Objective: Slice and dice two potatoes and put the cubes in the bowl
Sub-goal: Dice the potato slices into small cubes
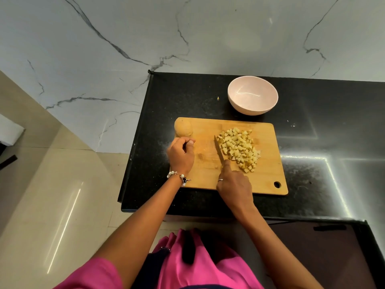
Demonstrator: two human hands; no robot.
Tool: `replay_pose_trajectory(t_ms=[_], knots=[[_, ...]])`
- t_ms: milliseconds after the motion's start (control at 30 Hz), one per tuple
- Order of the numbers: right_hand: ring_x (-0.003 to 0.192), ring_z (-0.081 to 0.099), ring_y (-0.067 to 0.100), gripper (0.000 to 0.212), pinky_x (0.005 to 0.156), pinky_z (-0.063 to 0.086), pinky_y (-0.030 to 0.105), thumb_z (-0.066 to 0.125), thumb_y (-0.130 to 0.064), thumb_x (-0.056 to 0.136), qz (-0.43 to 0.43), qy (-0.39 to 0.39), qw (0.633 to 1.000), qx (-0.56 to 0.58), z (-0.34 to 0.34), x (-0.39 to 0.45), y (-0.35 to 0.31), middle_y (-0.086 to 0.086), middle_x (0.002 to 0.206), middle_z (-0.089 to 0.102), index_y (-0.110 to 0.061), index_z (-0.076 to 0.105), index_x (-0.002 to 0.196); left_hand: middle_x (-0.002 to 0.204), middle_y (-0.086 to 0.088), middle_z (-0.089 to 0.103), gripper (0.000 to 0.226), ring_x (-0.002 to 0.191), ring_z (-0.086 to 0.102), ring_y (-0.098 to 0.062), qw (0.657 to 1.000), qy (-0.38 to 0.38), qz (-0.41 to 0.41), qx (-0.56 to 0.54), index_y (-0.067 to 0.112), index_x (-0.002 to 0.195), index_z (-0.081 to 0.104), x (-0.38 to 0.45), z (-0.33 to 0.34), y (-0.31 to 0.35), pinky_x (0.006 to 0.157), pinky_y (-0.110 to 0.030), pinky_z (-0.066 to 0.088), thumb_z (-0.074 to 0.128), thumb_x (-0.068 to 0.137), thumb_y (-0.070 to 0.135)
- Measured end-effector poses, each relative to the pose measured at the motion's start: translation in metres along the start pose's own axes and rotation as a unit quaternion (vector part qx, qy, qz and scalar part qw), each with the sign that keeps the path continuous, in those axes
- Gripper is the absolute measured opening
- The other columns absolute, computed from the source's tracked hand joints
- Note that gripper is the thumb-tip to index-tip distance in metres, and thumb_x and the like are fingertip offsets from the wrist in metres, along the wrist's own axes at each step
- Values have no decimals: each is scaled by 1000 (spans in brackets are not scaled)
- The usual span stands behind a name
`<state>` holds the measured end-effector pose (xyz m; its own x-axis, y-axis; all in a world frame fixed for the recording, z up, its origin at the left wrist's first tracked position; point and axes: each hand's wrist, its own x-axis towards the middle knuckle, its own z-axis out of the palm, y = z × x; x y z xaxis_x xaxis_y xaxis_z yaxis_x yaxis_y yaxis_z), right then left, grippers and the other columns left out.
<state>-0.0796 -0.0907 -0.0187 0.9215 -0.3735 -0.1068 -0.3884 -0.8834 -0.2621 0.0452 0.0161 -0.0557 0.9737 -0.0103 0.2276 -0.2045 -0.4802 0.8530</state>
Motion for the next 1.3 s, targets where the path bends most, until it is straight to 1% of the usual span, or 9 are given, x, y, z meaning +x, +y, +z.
replay_pose_trajectory(t_ms=[167, 467, 567, 667, 800, 933, 1033, 1200, 1300], knots=[[84, 61, 35, 56, 59, 36, 34, 38, -17, 94, 17, 13, 1000, 4, -9, 2, 16, 15, 94, 65, -11, 24, 148, 82, -1, 65, 11, 75, 58, -14, 1000, 0, 14, 1, 11, 85, 72, -1, -1, 0, 67, -28, 48, 61, 86, 8], [71, 60, 33, 49, 52, 34, 31, 38, -22, 98, 6, 59, 998, -32, -30, -4, 43, 11, 82, 65, -19, 32, 146, 102, -5, 67, 23, 91, 62, -15, 995, -82, 52, 3, 8, 104, 69, -7, 3, 14, 80, -30, 52, 53, 88, 2], [61, 56, 32, 47, 46, 27, 28, 54, -21, 92, -23, 98, 992, -73, -40, -3, 58, 10, 73, 62, -20, 47, 138, 105, -5, 65, 38, 96, 58, -18, 983, -130, 123, 33, 10, 115, 64, -11, 13, 26, 85, -30, 48, 49, 85, -5], [49, 47, 30, 52, 44, 26, 25, 79, -12, 68, -55, 141, 981, -118, -42, 0, 72, 10, 59, 52, -18, 67, 118, 109, -6, 60, 54, 98, 51, -22, 954, -172, 225, 98, 18, 127, 59, -14, 25, 42, 80, -30, 45, 49, 79, -6], [63, 47, 29, 54, 54, 25, 32, 78, -11, 69, -76, 169, 973, -137, -45, 3, 85, 10, 71, 51, -27, 66, 119, 129, -6, 51, 75, 115, 45, -28, 904, -196, 313, 216, 34, 132, 52, -17, 33, 56, 79, -39, 38, 50, 71, -9], [65, 47, 26, 55, 59, 25, 34, 77, -9, 68, -75, 185, 971, -128, -47, -1, 96, 6, 74, 51, -31, 66, 117, 141, -9, 37, 81, 125, 33, -30, 881, -196, 295, 314, 46, 137, 39, -17, 35, 52, 90, -45, 33, 47, 76, -7], [67, 48, 25, 55, 61, 25, 36, 77, -9, 69, -72, 189, 973, -109, -47, -5, 107, 4, 74, 52, -33, 66, 117, 145, -10, 29, 79, 129, 27, -31, 881, -189, 247, 358, 43, 142, 31, -14, 34, 49, 96, -45, 28, 44, 80, -4], [66, 50, 26, 43, 62, 29, 37, 74, -16, 78, -52, 192, 978, -58, -46, -4, 119, 2, 70, 52, -32, 66, 117, 138, -13, 41, 79, 121, 39, -33, 873, -161, 278, 366, 40, 138, 42, -18, 34, 48, 89, -48, 34, 51, 74, -6], [77, 56, 30, 36, 66, 40, 40, 61, -20, 90, 17, 159, 985, 65, -43, 0, 121, 6, 75, 61, -23, 61, 126, 134, -13, 45, 64, 119, 44, -32, 901, -160, 241, 322, 30, 133, 51, -19, 33, 45, 91, -47, 37, 54, 77, -2]])
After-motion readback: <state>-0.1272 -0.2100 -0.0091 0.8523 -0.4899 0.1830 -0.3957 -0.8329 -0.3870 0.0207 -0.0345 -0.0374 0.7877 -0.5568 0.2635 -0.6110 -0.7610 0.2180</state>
